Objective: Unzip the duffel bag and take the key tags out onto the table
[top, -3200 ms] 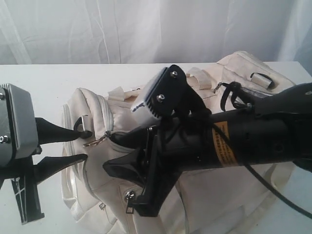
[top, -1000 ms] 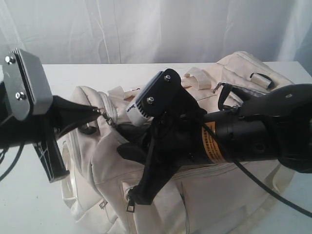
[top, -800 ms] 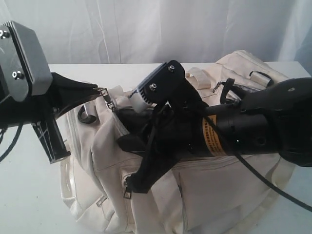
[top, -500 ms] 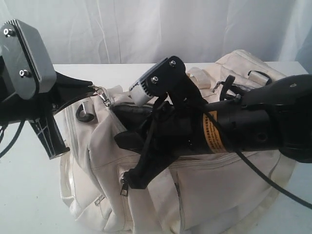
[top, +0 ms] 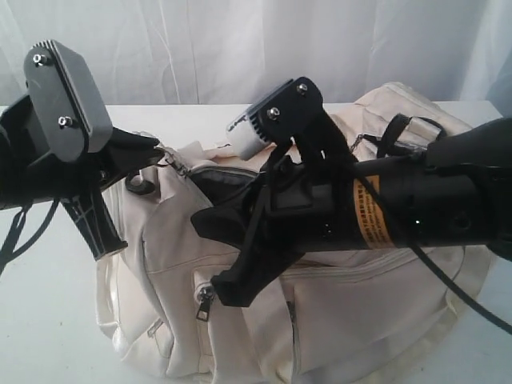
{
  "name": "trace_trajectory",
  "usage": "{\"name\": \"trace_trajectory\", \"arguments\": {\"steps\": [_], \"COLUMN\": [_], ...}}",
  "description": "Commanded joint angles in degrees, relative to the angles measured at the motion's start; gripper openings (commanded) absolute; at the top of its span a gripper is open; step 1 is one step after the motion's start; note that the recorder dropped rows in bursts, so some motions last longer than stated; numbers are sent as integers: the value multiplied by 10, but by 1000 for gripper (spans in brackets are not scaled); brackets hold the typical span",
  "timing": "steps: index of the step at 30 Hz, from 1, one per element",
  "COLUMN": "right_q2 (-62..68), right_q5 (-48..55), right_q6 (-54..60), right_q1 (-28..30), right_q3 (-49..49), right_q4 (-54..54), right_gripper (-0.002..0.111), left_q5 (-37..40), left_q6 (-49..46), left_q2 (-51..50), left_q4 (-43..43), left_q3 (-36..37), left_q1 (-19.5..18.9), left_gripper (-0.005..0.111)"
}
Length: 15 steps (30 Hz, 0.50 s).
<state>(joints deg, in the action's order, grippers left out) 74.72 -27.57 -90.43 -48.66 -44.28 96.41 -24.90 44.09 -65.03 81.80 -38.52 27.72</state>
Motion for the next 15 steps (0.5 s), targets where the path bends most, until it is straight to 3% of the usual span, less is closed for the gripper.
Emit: {"name": "trace_trajectory", "arguments": {"steps": [1, 7, 15], "right_q2": [-43, -57, -71], "right_q5": [-151, -193, -222], "right_q6": [-14, -28, -43], "right_q1": [-10, -10, -10], "right_q3": [10, 10, 10], "right_q4": [35, 35, 35], "right_gripper": [0, 0, 0], "left_q5": [211, 269, 284], "left_q6": [11, 10, 10], "left_q2": [-17, -18, -24], "left_q4": [-45, -45, -45], "left_q3": [-12, -12, -12], "left_q1": [-25, -25, -25], "left_gripper": [0, 0, 0]}}
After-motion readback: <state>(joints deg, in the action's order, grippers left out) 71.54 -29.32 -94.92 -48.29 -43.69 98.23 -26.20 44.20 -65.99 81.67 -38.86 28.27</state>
